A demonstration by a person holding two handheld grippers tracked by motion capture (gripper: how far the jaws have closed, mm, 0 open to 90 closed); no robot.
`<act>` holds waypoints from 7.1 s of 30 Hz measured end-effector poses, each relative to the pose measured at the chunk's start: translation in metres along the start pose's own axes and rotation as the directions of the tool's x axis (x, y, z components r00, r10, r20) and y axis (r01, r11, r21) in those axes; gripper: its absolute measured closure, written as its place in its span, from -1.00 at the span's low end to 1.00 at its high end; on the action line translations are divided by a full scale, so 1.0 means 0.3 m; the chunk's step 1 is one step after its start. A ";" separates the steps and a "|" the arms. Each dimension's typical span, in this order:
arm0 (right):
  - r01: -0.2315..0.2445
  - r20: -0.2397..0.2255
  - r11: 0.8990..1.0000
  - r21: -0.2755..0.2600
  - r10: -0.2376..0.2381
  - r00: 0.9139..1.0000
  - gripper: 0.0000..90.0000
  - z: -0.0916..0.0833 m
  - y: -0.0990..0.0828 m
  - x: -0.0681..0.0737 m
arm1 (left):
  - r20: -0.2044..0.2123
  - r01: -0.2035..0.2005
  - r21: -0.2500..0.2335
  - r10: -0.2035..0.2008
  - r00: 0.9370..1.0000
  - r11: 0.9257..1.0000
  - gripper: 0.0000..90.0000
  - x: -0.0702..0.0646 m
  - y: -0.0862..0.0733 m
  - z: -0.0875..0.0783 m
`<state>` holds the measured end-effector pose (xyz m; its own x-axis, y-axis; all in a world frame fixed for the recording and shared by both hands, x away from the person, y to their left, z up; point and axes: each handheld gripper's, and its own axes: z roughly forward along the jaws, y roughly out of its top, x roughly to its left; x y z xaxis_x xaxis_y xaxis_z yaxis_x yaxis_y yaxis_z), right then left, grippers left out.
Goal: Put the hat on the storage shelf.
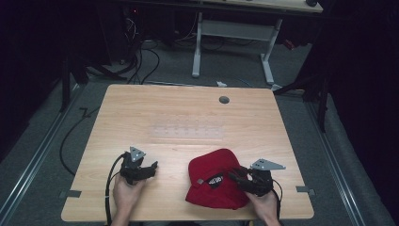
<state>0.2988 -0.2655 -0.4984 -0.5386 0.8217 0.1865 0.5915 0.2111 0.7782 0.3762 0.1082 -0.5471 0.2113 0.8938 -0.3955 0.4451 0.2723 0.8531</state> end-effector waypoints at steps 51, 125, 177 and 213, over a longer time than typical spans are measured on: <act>-0.113 -0.083 0.992 -0.047 0.109 0.991 0.78 -0.046 0.073 -0.053 | 0.048 -0.005 0.021 0.004 0.999 1.000 -0.41 -0.015 0.000 -0.017; -0.193 -0.096 0.979 0.070 0.200 0.975 0.79 0.014 0.271 -0.056 | 0.438 -0.282 0.013 0.248 0.864 0.959 -0.69 -0.436 -0.037 -0.148; -0.180 -0.175 0.979 0.099 0.195 0.965 0.72 0.034 0.263 -0.007 | 0.466 -0.362 -0.055 0.345 0.815 0.930 0.34 -0.424 -0.006 -0.170; -0.332 -0.129 0.914 -0.231 0.310 0.942 -0.06 -0.142 0.248 -0.190 | 0.591 -0.355 0.025 0.273 0.759 0.935 0.90 -0.455 0.026 -0.275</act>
<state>0.3479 -0.3191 -0.4255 -0.4015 0.7713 0.4939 0.5811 -0.2023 0.7883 0.2790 0.0179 -0.4583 0.7962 0.5420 -0.2689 0.3625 -0.0714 0.9293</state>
